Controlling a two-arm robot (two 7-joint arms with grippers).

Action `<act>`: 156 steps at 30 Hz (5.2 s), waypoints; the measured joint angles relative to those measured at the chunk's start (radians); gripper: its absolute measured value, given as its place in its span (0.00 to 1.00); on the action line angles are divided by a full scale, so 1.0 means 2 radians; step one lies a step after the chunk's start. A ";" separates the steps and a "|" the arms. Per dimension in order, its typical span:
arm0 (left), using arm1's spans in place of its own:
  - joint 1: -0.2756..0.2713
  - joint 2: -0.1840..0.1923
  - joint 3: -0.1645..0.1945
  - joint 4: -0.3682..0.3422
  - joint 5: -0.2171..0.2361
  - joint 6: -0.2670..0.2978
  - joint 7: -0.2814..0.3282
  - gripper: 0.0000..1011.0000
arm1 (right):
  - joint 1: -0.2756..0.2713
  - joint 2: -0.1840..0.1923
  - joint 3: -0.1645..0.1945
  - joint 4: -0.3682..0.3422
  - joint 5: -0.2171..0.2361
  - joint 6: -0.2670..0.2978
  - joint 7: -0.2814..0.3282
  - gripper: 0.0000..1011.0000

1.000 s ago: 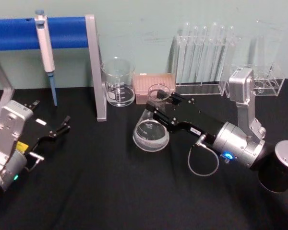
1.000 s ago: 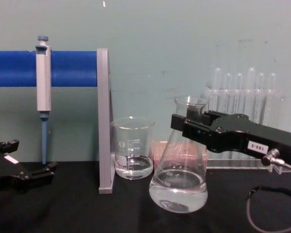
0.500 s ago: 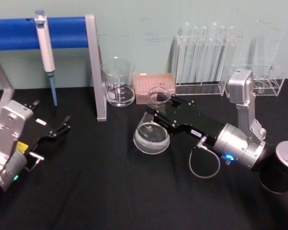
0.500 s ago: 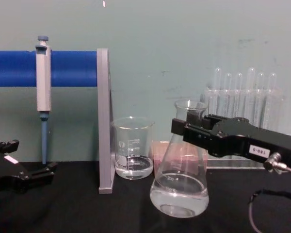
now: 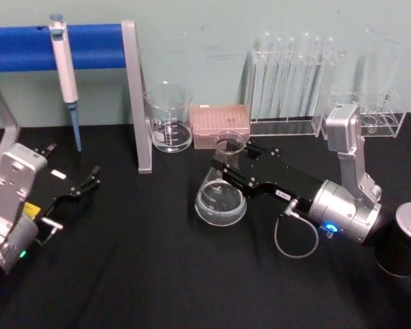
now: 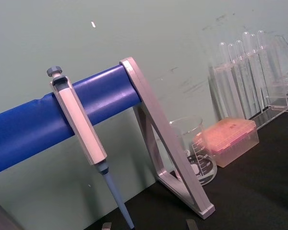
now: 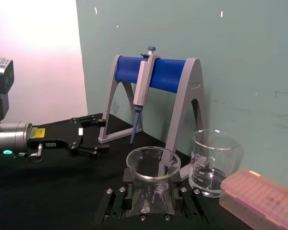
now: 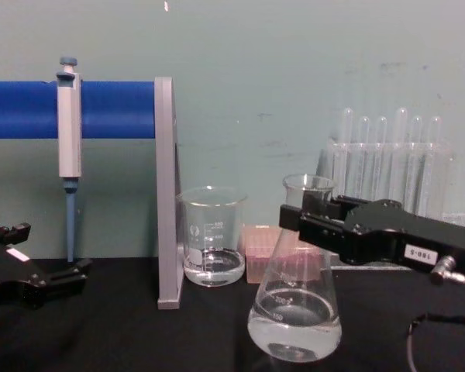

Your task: Grasp the erlenmeyer flask with one hand, shake it three times, then place it back.

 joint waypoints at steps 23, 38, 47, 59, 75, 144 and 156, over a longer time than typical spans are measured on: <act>0.000 0.000 0.000 0.000 0.000 0.000 0.000 0.99 | 0.013 0.007 -0.011 0.038 0.006 -0.008 0.026 0.44; 0.000 0.000 0.000 0.000 0.000 0.000 0.000 0.99 | 0.023 0.005 -0.021 0.062 0.009 -0.009 0.043 0.44; 0.000 0.000 0.000 0.000 0.000 0.000 0.000 0.99 | 0.026 0.004 -0.023 0.067 0.010 -0.009 0.044 0.44; 0.000 0.000 0.000 0.000 0.000 0.000 0.000 0.99 | 0.033 0.003 -0.028 0.076 0.009 -0.005 0.046 0.44; 0.000 0.000 0.000 0.000 0.000 0.000 0.000 0.99 | 0.037 0.001 -0.031 0.084 0.008 0.000 0.048 0.44; 0.000 0.000 0.000 0.000 0.000 0.000 0.000 0.99 | 0.037 0.002 -0.031 0.083 0.007 0.003 0.045 0.99; 0.000 0.000 0.000 0.000 0.000 0.000 0.000 0.99 | 0.037 0.002 -0.032 0.082 0.007 0.009 0.043 0.99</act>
